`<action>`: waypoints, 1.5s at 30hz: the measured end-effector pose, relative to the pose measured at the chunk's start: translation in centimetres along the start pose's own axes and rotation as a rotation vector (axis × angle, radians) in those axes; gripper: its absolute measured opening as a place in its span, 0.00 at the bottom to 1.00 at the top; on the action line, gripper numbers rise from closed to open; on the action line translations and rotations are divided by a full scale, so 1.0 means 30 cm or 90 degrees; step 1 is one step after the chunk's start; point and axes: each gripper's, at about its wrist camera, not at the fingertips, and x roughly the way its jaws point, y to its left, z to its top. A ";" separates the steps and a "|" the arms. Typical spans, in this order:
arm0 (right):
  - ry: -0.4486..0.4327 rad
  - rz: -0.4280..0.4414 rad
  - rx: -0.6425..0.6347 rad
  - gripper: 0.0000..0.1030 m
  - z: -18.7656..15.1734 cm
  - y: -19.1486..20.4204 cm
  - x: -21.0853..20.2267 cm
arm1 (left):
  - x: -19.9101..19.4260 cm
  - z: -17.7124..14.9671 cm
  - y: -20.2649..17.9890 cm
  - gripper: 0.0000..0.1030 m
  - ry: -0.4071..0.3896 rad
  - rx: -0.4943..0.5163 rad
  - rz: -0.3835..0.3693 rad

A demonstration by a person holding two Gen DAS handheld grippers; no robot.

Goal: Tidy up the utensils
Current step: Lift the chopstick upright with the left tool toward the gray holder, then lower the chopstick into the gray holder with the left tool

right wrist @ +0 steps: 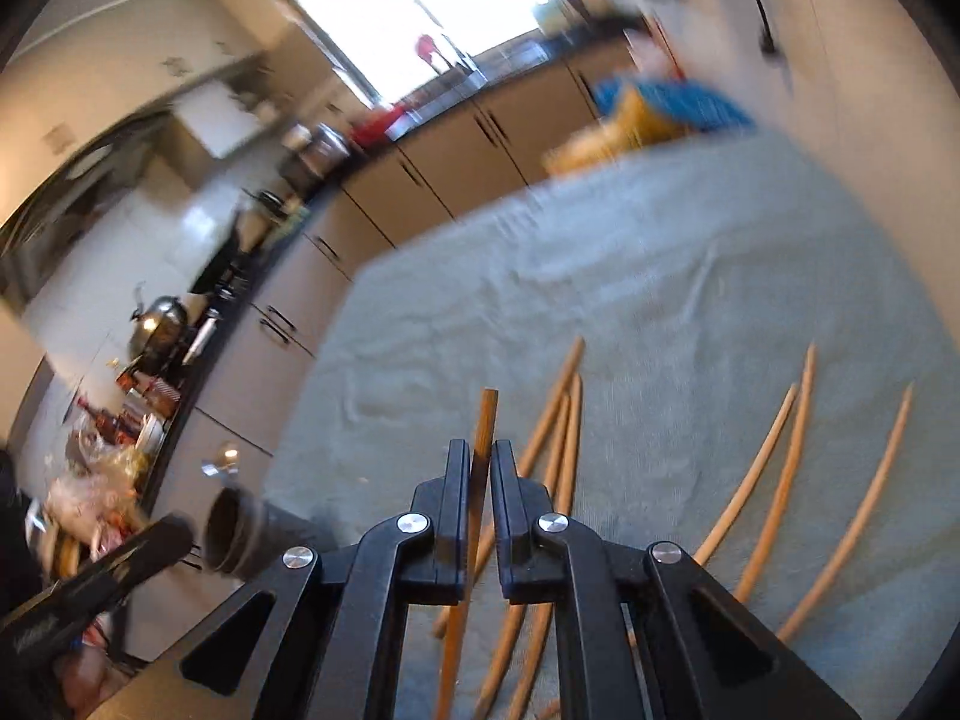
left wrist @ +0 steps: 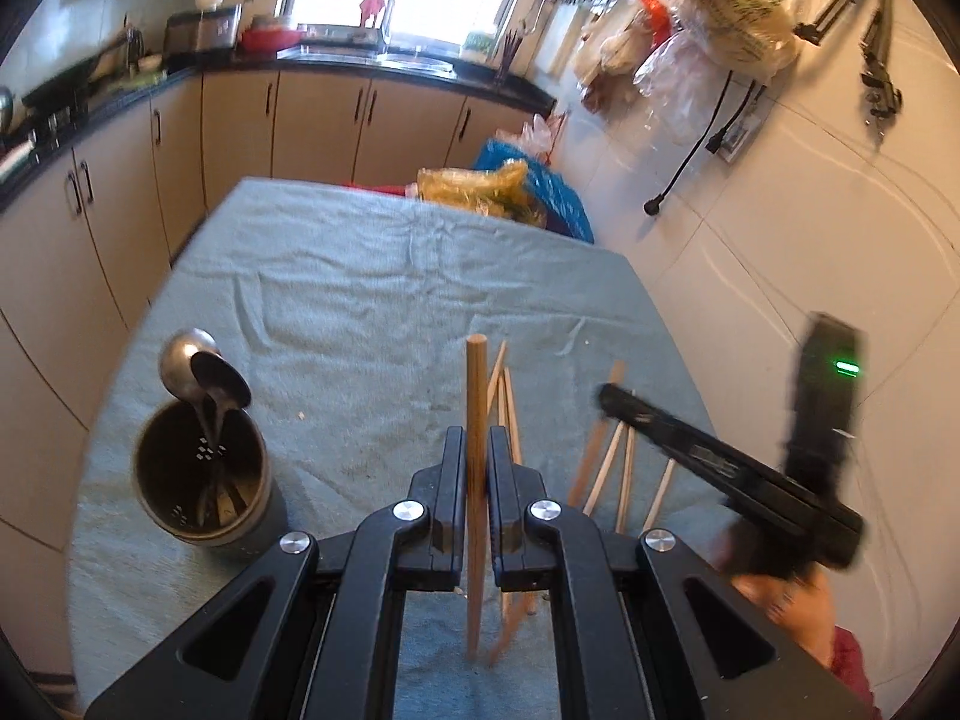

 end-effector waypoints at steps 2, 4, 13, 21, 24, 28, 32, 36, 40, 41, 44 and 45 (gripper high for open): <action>-0.053 0.012 -0.044 0.06 -0.020 0.042 -0.094 | -0.013 -0.009 -0.014 0.06 -0.007 0.009 0.000; -0.098 0.003 -0.089 0.06 -0.051 0.081 -0.168 | -0.025 -0.020 -0.034 0.06 -0.014 0.022 0.008; -0.187 0.013 -0.169 0.06 -0.153 0.171 -0.323 | -0.064 -0.043 -0.079 0.06 -0.027 0.045 0.024; -0.207 0.022 -0.176 0.06 -0.161 0.199 -0.368 | -0.105 -0.045 -0.083 0.06 -0.036 0.053 0.032; -0.208 0.027 -0.180 0.06 -0.160 0.213 -0.375 | -0.120 -0.045 -0.079 0.06 -0.042 0.052 0.035; -0.217 0.032 -0.186 0.06 -0.153 0.233 -0.391 | -0.144 -0.042 -0.068 0.06 -0.047 0.050 0.033; -0.228 0.036 -0.196 0.06 -0.141 0.268 -0.415 | -0.191 -0.021 -0.057 0.06 -0.064 0.053 0.043; -0.234 0.046 -0.207 0.06 -0.117 0.309 -0.431 | -0.265 0.012 -0.033 0.06 -0.090 0.052 0.048; -0.239 0.063 -0.216 0.06 -0.086 0.357 -0.439 | -0.333 0.040 -0.003 0.06 -0.115 0.046 0.058; -0.242 0.067 -0.218 0.06 -0.078 0.370 -0.441 | -0.350 0.049 0.006 0.06 -0.122 0.044 0.061; -0.248 0.079 -0.228 0.06 -0.054 0.416 -0.447 | -0.402 0.079 0.032 0.06 -0.141 0.039 0.070; -0.251 0.081 -0.232 0.06 -0.047 0.430 -0.448 | -0.422 0.092 0.043 0.06 -0.147 0.035 0.072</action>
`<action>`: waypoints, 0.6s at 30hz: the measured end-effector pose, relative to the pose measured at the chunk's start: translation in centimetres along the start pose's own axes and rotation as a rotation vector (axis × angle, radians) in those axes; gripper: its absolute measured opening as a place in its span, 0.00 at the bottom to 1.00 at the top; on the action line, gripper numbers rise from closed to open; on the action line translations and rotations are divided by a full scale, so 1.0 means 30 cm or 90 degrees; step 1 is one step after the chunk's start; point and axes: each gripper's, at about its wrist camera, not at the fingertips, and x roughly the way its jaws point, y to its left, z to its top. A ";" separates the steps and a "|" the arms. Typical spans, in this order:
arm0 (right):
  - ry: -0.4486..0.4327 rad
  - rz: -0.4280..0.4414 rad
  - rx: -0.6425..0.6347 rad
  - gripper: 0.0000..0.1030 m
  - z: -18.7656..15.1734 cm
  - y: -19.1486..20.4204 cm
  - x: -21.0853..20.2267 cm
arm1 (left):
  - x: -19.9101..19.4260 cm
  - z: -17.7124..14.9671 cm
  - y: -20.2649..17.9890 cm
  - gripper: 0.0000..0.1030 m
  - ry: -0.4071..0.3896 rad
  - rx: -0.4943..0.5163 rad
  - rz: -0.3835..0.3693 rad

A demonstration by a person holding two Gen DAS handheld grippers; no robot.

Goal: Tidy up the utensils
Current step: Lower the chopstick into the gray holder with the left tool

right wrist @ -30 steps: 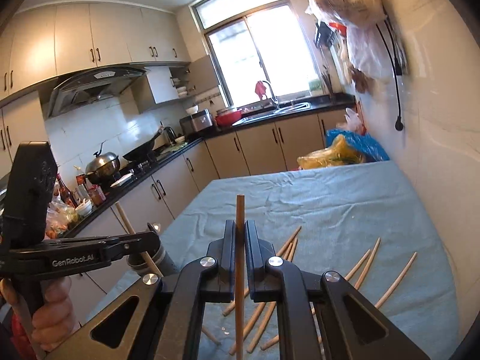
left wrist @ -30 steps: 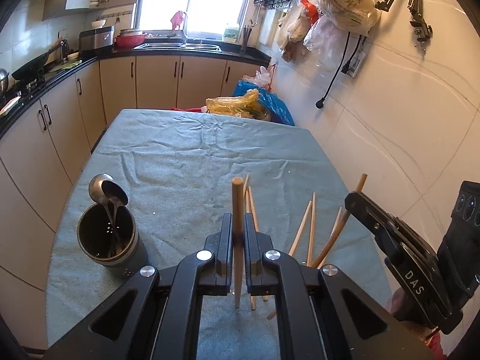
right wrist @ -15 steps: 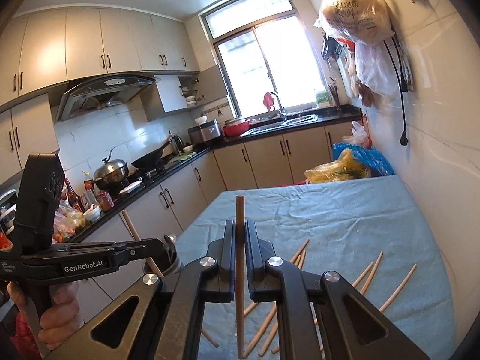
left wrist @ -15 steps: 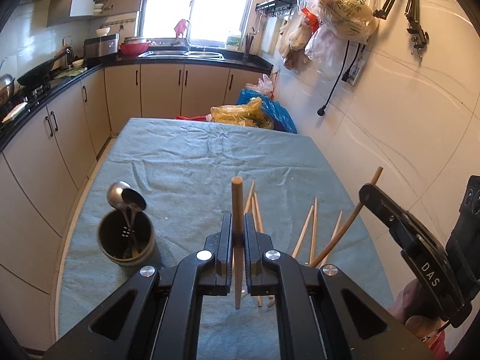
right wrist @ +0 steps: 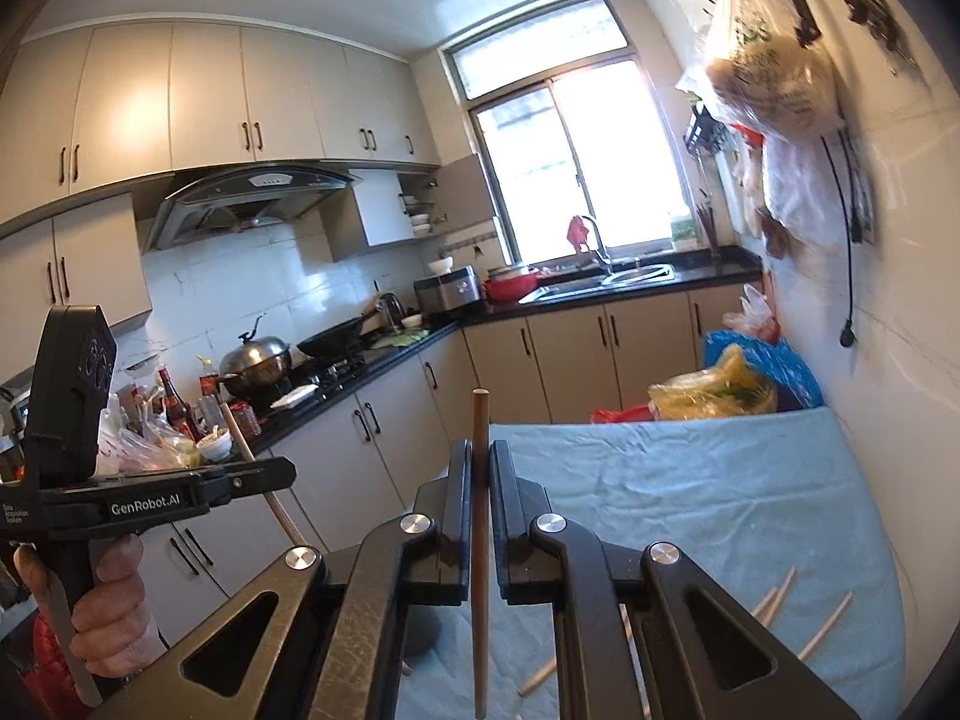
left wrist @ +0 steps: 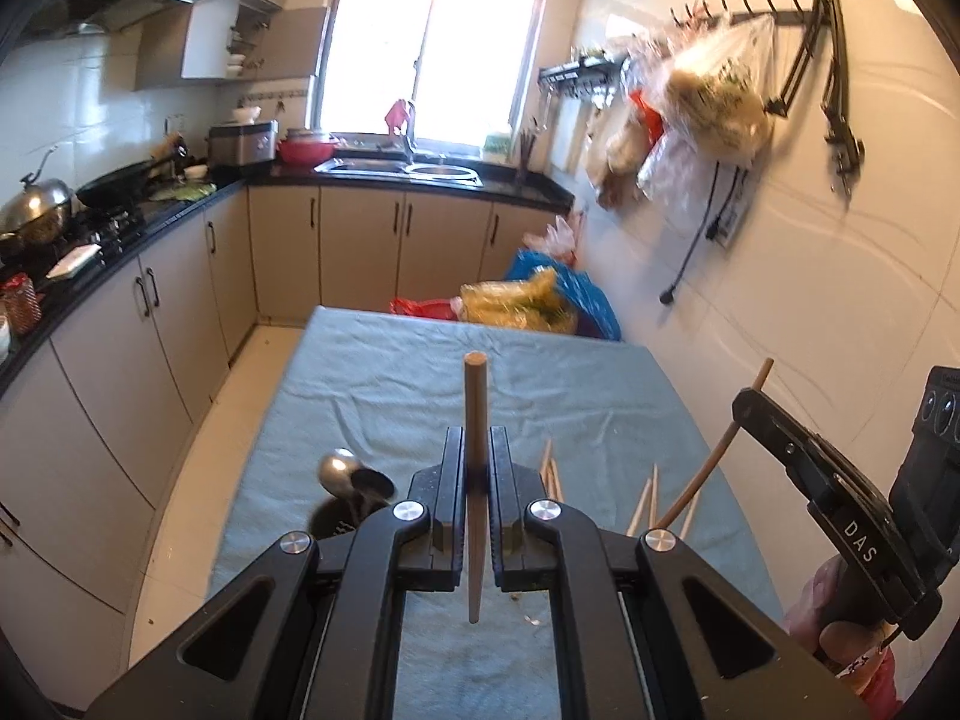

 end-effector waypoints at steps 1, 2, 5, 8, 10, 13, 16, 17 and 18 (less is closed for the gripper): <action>-0.001 0.004 -0.002 0.06 0.008 0.009 0.004 | -0.009 0.014 0.011 0.06 -0.003 -0.003 0.000; -0.003 0.009 -0.003 0.06 0.018 0.020 0.012 | -0.016 0.025 0.023 0.06 -0.007 -0.006 0.002; -0.009 0.022 -0.004 0.06 0.047 0.053 0.032 | -0.038 0.059 0.055 0.06 -0.022 -0.013 0.015; -0.017 0.034 -0.009 0.06 0.075 0.092 0.054 | -0.051 0.091 0.089 0.06 -0.035 -0.021 0.027; -0.022 0.044 -0.010 0.06 0.095 0.116 0.072 | -0.056 0.106 0.112 0.06 -0.040 -0.027 0.032; -0.034 0.054 -0.015 0.06 0.125 0.158 0.099 | -0.054 0.126 0.150 0.06 -0.047 -0.038 0.040; -0.041 0.065 -0.017 0.06 0.141 0.197 0.128 | -0.045 0.138 0.190 0.06 -0.050 -0.049 0.045; -0.045 0.063 -0.022 0.06 0.144 0.211 0.140 | -0.041 0.141 0.195 0.06 -0.051 -0.050 0.048; -0.048 0.063 -0.025 0.06 0.146 0.221 0.149 | -0.035 0.143 0.206 0.06 -0.050 -0.053 0.051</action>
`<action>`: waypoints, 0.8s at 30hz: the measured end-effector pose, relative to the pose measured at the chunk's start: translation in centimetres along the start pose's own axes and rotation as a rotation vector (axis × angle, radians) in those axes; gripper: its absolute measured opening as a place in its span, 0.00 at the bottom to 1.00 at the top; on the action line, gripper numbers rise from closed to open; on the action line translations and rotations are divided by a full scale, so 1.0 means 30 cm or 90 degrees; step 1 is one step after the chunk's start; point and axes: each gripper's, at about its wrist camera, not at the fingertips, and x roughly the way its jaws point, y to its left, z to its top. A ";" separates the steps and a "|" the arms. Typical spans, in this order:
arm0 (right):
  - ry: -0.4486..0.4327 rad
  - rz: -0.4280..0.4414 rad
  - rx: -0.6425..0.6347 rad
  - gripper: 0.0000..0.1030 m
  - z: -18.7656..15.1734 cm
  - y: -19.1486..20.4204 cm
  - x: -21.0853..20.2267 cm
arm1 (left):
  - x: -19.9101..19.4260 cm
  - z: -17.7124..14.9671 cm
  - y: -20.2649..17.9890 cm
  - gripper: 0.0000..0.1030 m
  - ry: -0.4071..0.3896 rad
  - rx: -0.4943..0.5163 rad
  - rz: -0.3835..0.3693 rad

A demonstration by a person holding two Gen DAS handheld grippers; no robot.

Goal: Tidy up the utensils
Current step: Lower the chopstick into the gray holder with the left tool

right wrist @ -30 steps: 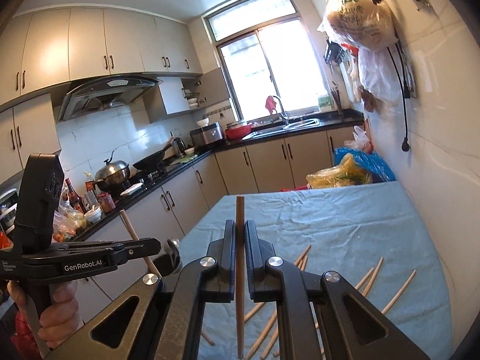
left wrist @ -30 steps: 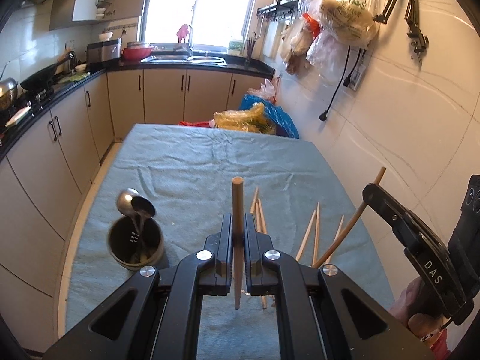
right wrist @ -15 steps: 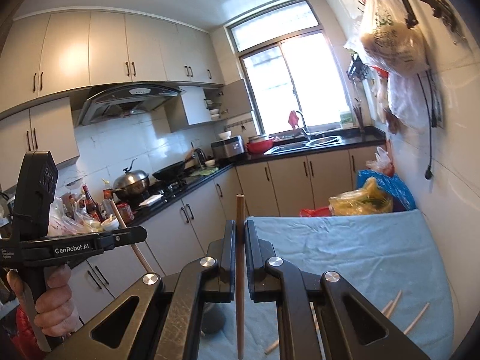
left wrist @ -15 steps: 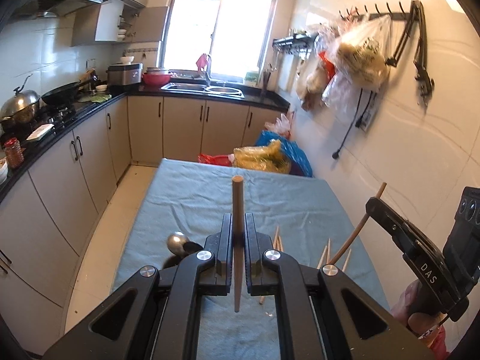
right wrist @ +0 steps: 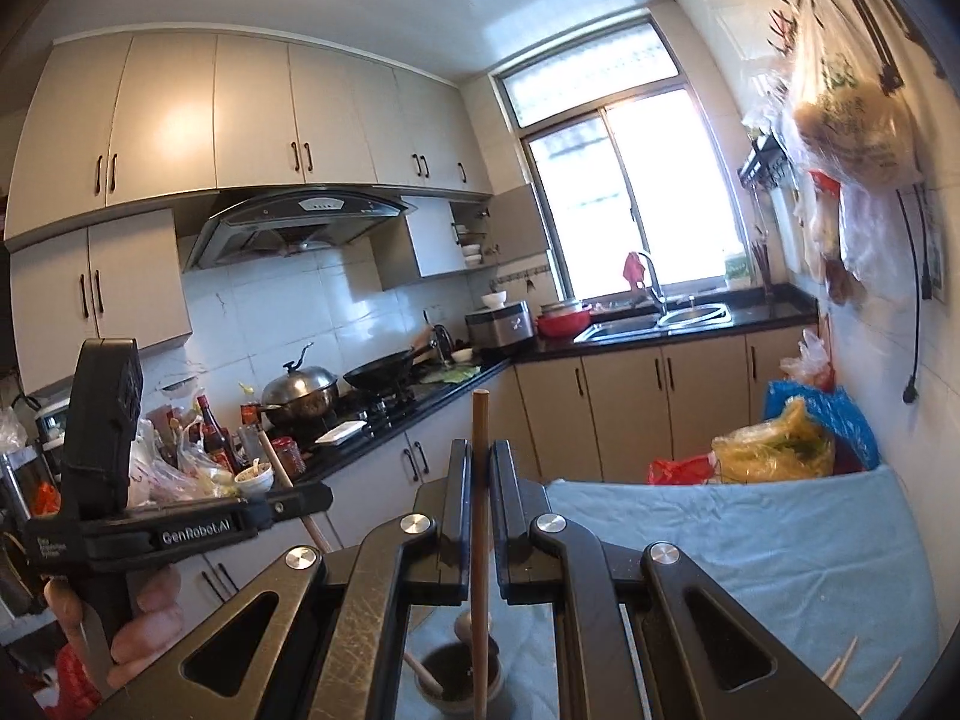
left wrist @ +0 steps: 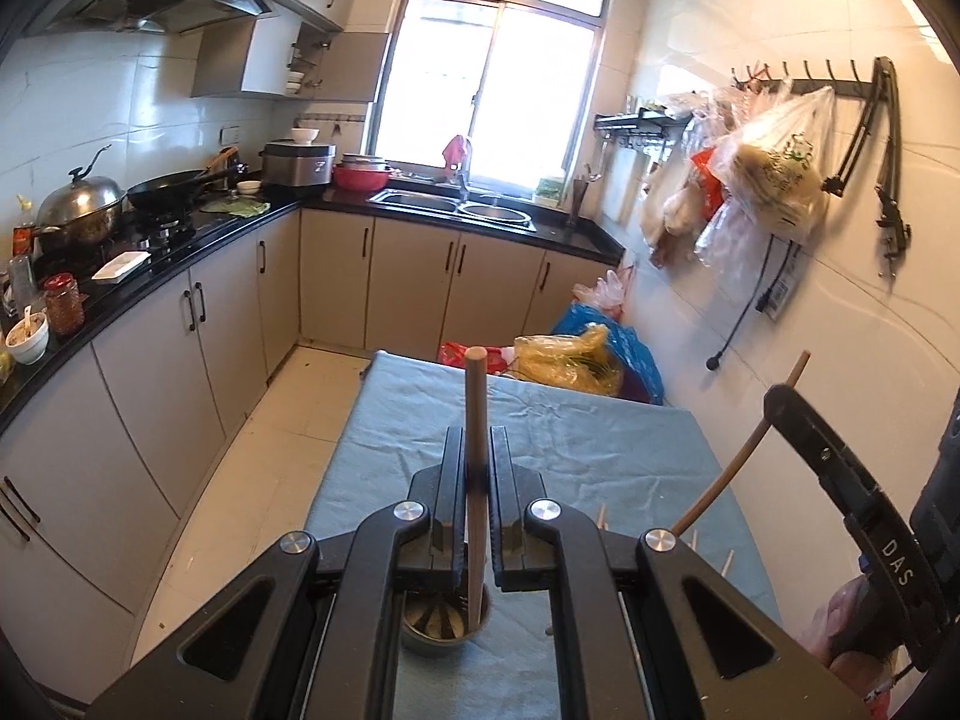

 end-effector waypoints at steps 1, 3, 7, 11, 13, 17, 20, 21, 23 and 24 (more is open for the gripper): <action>-0.002 0.001 -0.003 0.06 0.000 0.013 0.015 | 0.005 0.000 0.009 0.06 0.001 -0.002 0.001; -0.002 0.004 -0.007 0.06 0.000 0.033 0.049 | 0.021 0.001 0.032 0.06 0.004 -0.008 0.006; 0.004 0.006 -0.016 0.06 -0.015 0.063 0.121 | 0.053 -0.002 0.076 0.06 0.010 -0.022 0.013; 0.018 0.005 -0.014 0.06 -0.043 0.055 0.182 | 0.095 -0.014 0.105 0.06 0.018 -0.028 0.019; 0.027 0.003 -0.011 0.06 -0.062 0.046 0.217 | 0.122 -0.023 0.119 0.06 0.024 -0.033 0.020; 0.041 -0.002 -0.003 0.06 -0.095 0.028 0.267 | 0.182 -0.043 0.144 0.06 0.037 -0.039 0.028; 0.052 -0.006 -0.003 0.06 -0.113 0.016 0.297 | 0.231 -0.054 0.161 0.06 0.052 -0.048 0.027; 0.057 -0.007 -0.004 0.06 -0.121 0.012 0.309 | 0.244 -0.060 0.167 0.06 0.055 -0.050 0.027; 0.068 -0.011 -0.003 0.06 -0.144 0.003 0.336 | 0.277 -0.073 0.177 0.06 0.067 -0.054 0.027; 0.073 -0.012 -0.002 0.06 -0.152 0.000 0.348 | 0.290 -0.079 0.181 0.06 0.071 -0.056 0.028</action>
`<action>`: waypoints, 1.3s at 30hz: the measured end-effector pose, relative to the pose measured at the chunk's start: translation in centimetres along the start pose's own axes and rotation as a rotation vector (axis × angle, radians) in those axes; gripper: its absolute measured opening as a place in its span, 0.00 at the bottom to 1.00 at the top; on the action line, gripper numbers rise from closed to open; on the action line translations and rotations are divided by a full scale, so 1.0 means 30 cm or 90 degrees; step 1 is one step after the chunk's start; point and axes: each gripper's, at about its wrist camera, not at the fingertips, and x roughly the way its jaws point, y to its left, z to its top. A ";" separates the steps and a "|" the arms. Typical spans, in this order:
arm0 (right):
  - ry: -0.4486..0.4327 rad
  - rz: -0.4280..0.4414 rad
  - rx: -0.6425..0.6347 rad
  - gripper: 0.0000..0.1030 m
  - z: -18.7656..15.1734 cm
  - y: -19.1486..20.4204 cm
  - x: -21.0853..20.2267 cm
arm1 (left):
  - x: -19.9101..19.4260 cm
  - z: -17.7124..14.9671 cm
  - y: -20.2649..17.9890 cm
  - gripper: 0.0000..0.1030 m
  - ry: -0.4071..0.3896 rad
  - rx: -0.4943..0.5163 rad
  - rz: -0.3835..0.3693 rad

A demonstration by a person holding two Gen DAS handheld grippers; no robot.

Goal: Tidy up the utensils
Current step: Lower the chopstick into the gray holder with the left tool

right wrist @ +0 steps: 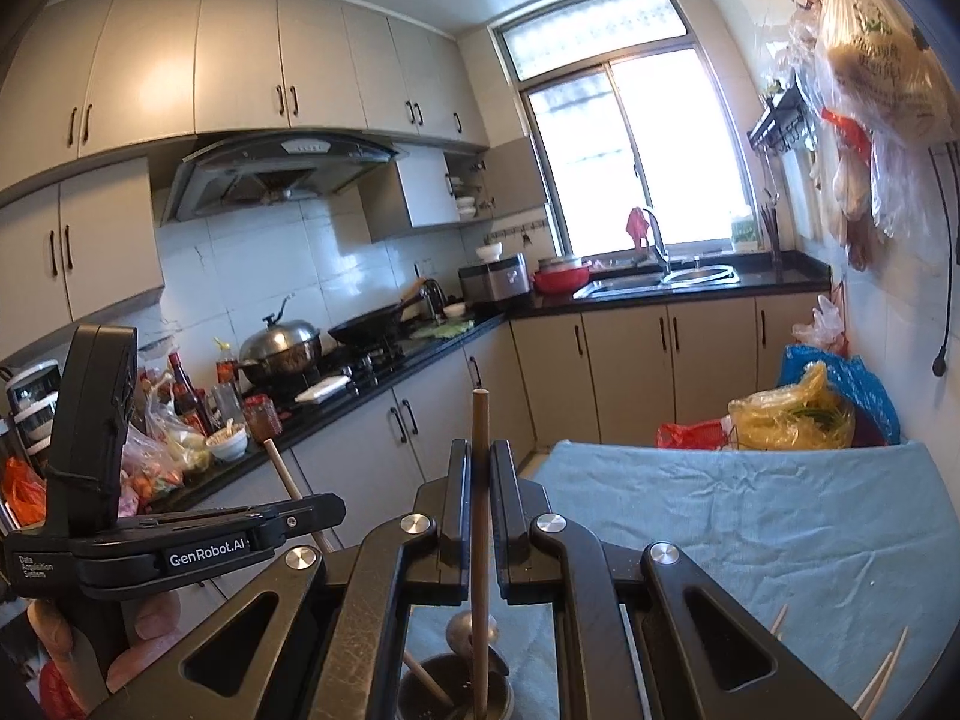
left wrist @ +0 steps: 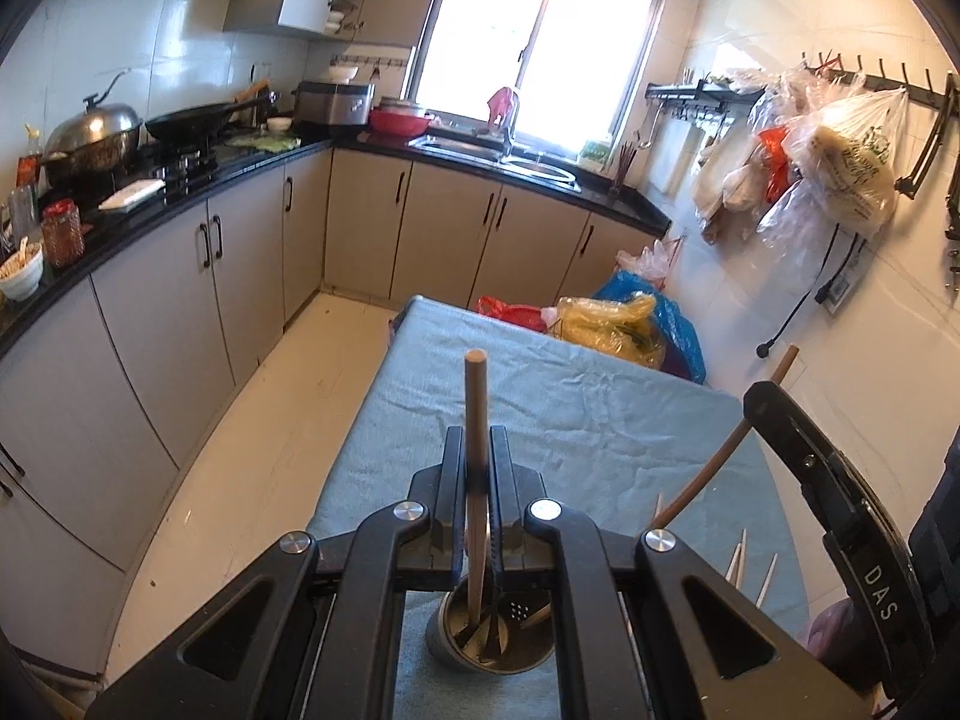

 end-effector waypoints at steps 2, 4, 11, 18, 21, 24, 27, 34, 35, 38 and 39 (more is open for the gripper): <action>0.012 -0.002 0.005 0.06 -0.020 -0.012 0.027 | 0.031 -0.011 0.012 0.06 0.011 -0.004 -0.001; 0.023 -0.004 0.007 0.06 -0.037 -0.025 0.048 | 0.051 -0.022 0.021 0.06 0.018 -0.006 0.001; 0.057 -0.003 0.019 0.06 -0.085 -0.061 0.103 | 0.111 -0.052 0.046 0.06 0.040 -0.014 -0.004; 0.087 0.000 0.028 0.06 -0.126 -0.075 0.134 | 0.138 -0.068 0.044 0.06 0.056 -0.012 -0.004; 0.094 0.002 0.031 0.06 -0.133 -0.077 0.136 | 0.144 -0.069 0.042 0.06 0.060 -0.011 -0.005; 0.102 0.002 0.034 0.06 -0.141 -0.080 0.142 | 0.150 -0.073 0.042 0.06 0.065 -0.012 -0.005; 0.110 0.001 0.038 0.07 -0.148 -0.082 0.148 | 0.161 -0.077 0.046 0.06 0.073 -0.016 -0.007; 0.124 0.003 0.051 0.07 -0.152 -0.088 0.153 | 0.165 -0.082 0.054 0.06 0.079 -0.021 -0.008; 0.125 0.005 0.052 0.07 -0.151 -0.090 0.152 | 0.162 -0.081 0.056 0.06 0.078 -0.022 -0.008; 0.125 0.009 0.049 0.07 -0.143 -0.087 0.147 | 0.150 -0.077 0.062 0.08 0.075 -0.027 -0.012; 0.125 0.010 0.050 0.07 -0.140 -0.086 0.145 | 0.146 -0.076 0.062 0.10 0.073 -0.027 -0.013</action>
